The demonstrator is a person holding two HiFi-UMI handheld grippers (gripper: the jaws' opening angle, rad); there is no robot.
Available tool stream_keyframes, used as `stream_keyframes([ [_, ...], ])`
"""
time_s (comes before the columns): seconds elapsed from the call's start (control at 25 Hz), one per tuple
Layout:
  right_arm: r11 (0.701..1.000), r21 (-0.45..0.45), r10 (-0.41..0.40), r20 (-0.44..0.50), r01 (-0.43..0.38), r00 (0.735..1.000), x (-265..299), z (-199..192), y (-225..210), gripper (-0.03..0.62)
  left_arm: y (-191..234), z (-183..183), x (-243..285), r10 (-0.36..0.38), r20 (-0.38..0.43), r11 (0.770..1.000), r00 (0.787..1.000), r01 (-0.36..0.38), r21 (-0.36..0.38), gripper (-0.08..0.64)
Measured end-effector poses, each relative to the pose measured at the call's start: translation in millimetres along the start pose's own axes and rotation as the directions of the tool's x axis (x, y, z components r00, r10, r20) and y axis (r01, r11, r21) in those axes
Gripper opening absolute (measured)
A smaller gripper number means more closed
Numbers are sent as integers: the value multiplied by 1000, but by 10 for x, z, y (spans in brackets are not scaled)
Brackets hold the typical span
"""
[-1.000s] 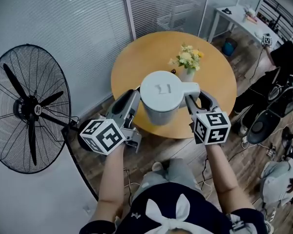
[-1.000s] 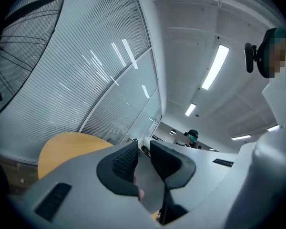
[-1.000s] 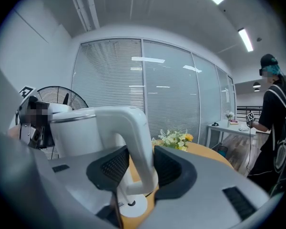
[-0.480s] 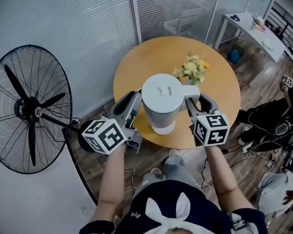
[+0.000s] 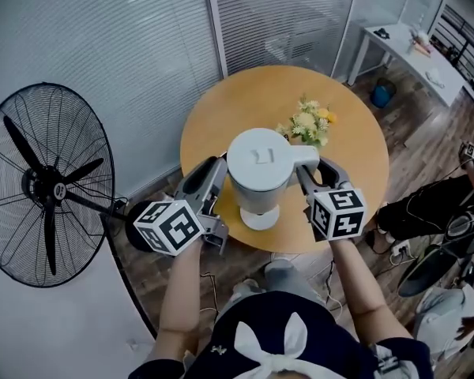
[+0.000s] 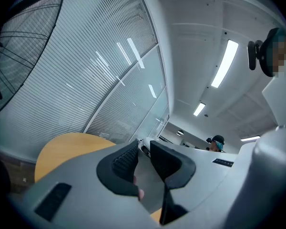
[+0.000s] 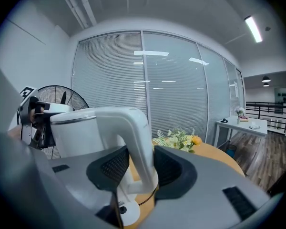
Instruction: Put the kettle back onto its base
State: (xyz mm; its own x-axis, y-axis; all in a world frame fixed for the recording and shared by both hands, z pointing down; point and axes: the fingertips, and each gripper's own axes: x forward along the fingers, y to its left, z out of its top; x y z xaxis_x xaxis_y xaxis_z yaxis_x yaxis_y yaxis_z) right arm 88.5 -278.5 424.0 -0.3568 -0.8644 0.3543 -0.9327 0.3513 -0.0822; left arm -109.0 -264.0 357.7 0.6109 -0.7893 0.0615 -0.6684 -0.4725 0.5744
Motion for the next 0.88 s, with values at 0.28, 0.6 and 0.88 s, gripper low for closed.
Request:
stream_keyframes([
  [0.28,1000,2,16,-19,-16,1000,80,-62,-46,167,58,-67,57,21,-11,1000,1000,-21,-10,89],
  [0.6,1000,1,28,-55,-27,998,133,-205,-36,167,149,-176,56,44,-33,999,998,-44,-20,87],
  [0.88,1000,9,31,-71,-30,997,155,-287,-55,167,172,-243,77,53,-58,998,997,-54,-13,87],
])
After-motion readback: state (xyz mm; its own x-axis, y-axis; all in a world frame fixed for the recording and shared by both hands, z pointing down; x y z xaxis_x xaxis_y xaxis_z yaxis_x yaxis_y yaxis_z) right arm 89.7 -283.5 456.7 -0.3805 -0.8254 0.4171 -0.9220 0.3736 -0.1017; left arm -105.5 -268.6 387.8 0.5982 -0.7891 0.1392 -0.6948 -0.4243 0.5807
